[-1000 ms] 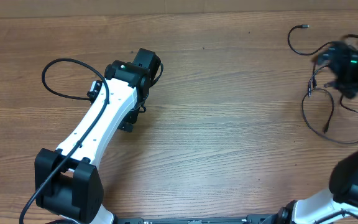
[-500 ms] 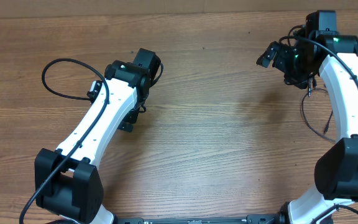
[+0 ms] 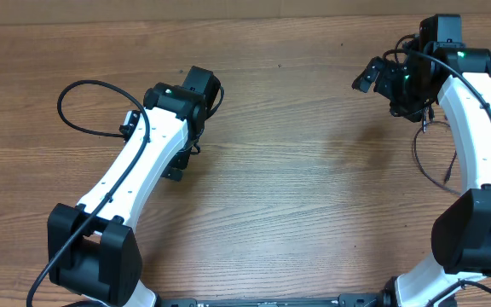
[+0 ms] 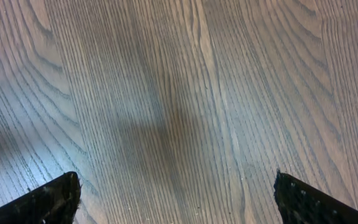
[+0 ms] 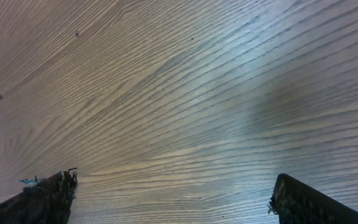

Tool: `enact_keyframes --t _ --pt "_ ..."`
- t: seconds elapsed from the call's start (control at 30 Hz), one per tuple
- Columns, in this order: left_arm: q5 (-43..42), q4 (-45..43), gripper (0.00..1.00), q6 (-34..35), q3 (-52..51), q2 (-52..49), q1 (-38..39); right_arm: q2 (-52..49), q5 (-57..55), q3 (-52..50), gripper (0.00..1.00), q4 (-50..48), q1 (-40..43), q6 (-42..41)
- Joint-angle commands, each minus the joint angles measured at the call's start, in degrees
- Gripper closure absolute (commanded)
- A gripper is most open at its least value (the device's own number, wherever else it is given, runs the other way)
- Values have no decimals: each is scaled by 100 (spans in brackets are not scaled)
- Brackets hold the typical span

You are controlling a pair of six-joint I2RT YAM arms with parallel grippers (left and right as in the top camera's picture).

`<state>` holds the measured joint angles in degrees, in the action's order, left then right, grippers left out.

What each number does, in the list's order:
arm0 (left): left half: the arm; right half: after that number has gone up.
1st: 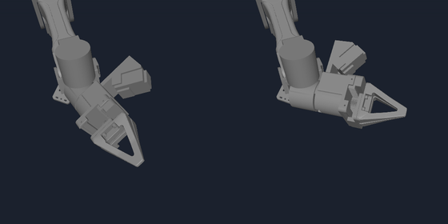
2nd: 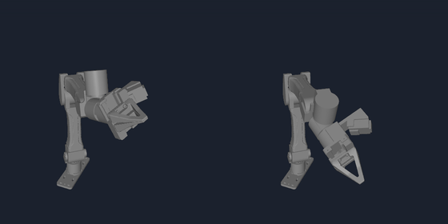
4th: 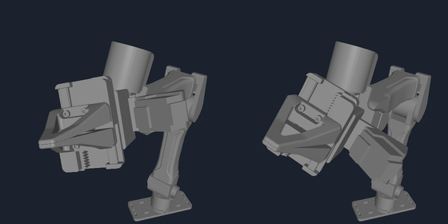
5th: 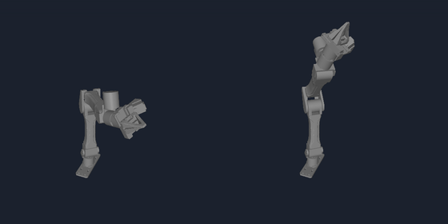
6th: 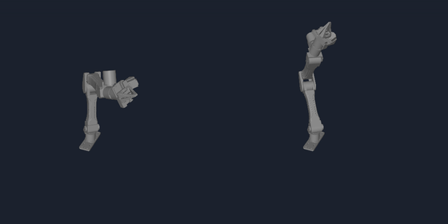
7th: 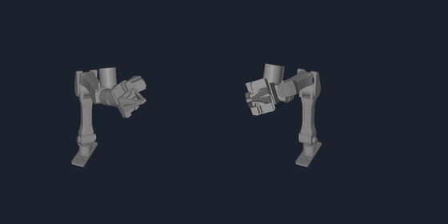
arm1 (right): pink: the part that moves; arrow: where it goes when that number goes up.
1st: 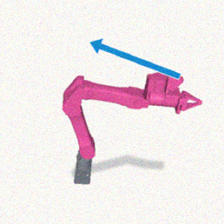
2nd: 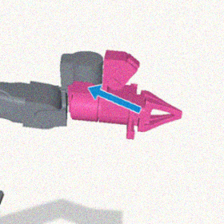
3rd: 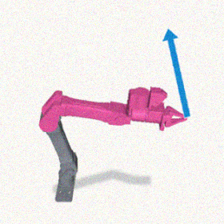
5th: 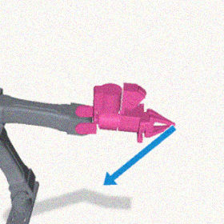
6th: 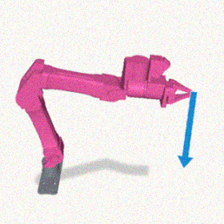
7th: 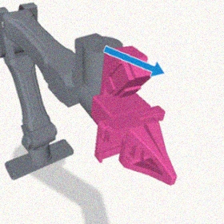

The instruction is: Untangle cables

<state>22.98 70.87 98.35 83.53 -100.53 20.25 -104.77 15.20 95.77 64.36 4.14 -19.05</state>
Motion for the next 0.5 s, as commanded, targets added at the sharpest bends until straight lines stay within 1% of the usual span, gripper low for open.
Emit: enact_keyframes --t 0.0,0.27,0.37,0.47 --pt "96 20 1 -85 63 -9 39 4 33 94 0 -15 9 92" --pt "96 22 0 -90 63 -9 39 4 33 94 0 -15 9 92" --pt "337 271 0 -90 59 -28 35 4 33 94 0 -15 9 92" --pt "240 444 0 -96 59 -28 46 4 33 94 0 -15 9 92"
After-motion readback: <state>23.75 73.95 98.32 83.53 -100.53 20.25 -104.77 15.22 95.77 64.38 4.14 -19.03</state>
